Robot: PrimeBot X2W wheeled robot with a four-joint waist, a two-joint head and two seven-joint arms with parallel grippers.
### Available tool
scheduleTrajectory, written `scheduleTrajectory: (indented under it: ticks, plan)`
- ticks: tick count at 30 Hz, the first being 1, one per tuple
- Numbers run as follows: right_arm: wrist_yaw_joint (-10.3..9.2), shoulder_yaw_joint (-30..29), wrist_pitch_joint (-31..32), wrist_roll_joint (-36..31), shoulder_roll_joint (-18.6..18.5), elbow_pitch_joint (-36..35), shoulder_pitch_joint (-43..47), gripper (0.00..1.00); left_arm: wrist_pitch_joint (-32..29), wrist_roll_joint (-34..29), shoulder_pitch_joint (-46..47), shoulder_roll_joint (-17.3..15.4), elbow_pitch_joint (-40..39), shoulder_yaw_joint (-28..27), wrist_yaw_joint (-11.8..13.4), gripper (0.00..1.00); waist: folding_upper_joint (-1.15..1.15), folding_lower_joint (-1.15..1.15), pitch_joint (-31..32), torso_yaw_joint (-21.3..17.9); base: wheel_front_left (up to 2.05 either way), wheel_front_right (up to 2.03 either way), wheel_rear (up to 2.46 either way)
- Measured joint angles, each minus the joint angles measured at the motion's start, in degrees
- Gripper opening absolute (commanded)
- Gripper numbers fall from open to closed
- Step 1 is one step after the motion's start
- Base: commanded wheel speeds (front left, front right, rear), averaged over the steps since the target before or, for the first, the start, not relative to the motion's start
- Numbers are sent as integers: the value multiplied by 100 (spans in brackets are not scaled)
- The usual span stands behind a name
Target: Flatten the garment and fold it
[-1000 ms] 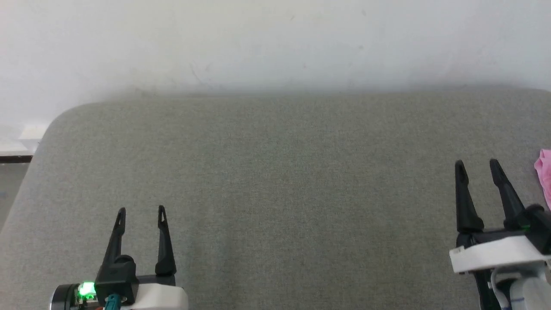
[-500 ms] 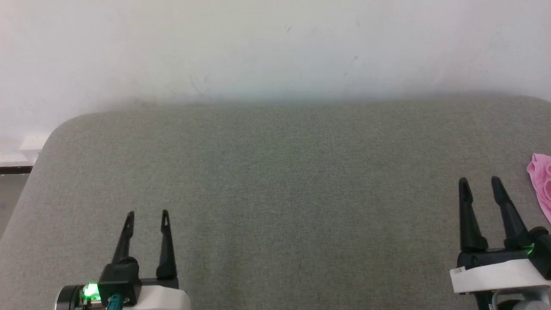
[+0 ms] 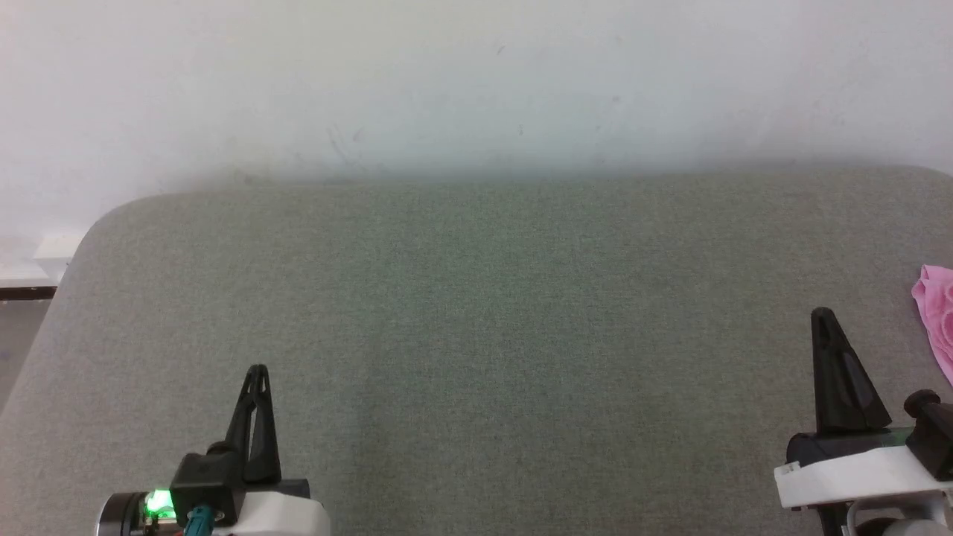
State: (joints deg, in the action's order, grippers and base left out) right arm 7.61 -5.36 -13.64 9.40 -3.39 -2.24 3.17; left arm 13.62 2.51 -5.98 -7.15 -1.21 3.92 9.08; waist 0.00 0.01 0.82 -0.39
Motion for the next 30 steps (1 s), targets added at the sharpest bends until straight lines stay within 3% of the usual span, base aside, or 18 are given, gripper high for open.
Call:
scheduleTrajectory:
  ticks: [30]
  plan:
    - [0, 142, 338, -230, 1, 56, -41, 0, -337, -20, 86, 118, 23, -82, -212, 0, 0, 0, -21, 10, 0, 0, 0]
